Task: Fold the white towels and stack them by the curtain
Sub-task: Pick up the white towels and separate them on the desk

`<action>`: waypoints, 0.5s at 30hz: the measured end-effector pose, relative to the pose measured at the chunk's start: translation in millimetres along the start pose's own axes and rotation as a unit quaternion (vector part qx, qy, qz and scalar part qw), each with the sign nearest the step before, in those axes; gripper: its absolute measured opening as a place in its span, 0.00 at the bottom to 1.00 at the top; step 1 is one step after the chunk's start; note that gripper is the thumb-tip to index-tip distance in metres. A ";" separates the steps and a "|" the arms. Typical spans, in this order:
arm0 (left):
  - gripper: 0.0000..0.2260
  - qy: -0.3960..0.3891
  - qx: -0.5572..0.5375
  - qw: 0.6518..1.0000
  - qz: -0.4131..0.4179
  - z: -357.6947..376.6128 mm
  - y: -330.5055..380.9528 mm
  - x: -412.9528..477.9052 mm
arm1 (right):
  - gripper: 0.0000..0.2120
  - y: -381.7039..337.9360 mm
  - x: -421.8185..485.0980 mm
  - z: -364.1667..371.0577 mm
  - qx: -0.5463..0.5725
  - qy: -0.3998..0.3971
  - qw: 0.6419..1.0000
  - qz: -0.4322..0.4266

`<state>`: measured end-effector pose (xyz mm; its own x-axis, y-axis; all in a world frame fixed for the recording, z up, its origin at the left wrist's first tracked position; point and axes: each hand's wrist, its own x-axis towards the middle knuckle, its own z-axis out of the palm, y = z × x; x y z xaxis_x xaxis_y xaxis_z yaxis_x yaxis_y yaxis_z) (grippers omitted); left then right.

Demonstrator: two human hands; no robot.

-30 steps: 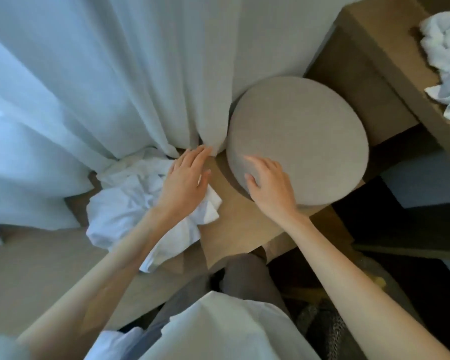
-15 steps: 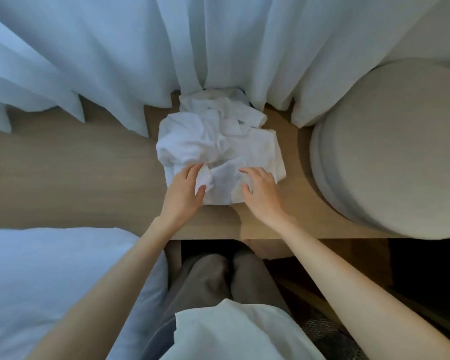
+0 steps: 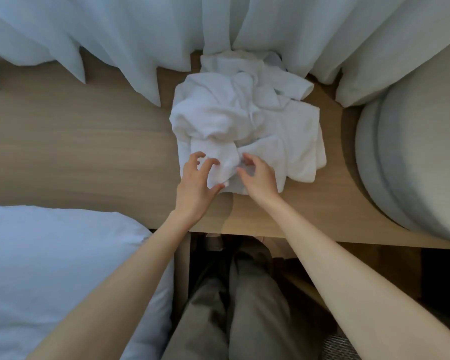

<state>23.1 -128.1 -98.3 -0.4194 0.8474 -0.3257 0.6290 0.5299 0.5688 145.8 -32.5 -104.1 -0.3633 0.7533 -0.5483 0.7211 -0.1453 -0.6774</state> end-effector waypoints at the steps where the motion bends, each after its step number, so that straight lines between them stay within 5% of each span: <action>1: 0.20 0.003 0.000 1.000 0.014 5.6 -6.7 3.1 | 0.19 1.4 6.2 6.4 0.038 0.008 0.999 0.010; 11: 0.10 0.074 -0.087 0.992 0.056 7.1 -24.7 -0.6 | 0.10 -12.7 4.2 16.0 0.143 -0.004 0.990 -0.012; 15: 0.09 0.132 -0.223 0.965 -0.037 -30.6 -5.2 -10.4 | 0.09 -24.5 -25.1 -10.8 0.170 0.025 0.983 -0.069</action>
<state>4.2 -140.8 -74.8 -0.6413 0.7383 -0.2088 0.2701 0.4720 0.8392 143.6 -40.9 -68.4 -0.4090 0.8099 -0.4205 0.4250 -0.2387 -0.8731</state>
